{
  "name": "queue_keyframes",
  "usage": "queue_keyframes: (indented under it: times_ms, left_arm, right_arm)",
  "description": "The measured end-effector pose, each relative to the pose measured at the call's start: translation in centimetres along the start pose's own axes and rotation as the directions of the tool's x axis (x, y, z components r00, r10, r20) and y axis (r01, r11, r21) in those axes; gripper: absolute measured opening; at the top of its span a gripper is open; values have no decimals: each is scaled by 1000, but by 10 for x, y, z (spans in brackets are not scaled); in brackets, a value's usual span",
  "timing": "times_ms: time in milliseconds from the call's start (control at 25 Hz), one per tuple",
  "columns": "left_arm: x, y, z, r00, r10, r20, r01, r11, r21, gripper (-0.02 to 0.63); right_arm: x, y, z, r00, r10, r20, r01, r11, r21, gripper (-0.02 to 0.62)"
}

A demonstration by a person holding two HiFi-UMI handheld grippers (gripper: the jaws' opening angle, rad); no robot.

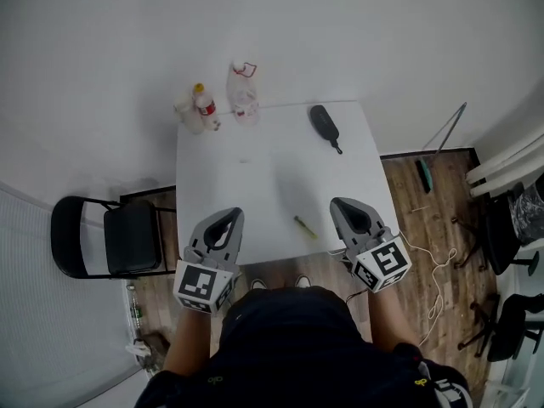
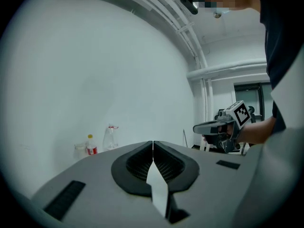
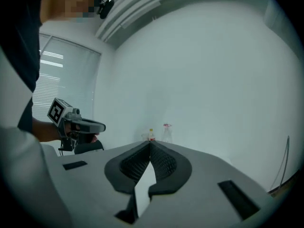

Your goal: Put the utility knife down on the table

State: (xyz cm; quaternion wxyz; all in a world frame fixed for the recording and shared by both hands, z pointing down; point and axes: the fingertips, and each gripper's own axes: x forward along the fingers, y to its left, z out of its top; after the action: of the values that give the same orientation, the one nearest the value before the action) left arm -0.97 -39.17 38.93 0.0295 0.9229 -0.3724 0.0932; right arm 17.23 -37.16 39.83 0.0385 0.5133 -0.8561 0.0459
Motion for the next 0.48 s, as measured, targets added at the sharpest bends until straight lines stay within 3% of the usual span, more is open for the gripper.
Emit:
queue_keyframes:
  times_ms: [200,480]
  left_arm:
    - [3,-9,10,999,-29,22,28,999,17,23]
    - [3,-12,15,999,-34,35,33,999,20,23]
  right_arm:
    - [-17,4,32,996,-13,91,18,998,-61,21]
    - [-22,8,44,994,-17,107,26,996,-83,21]
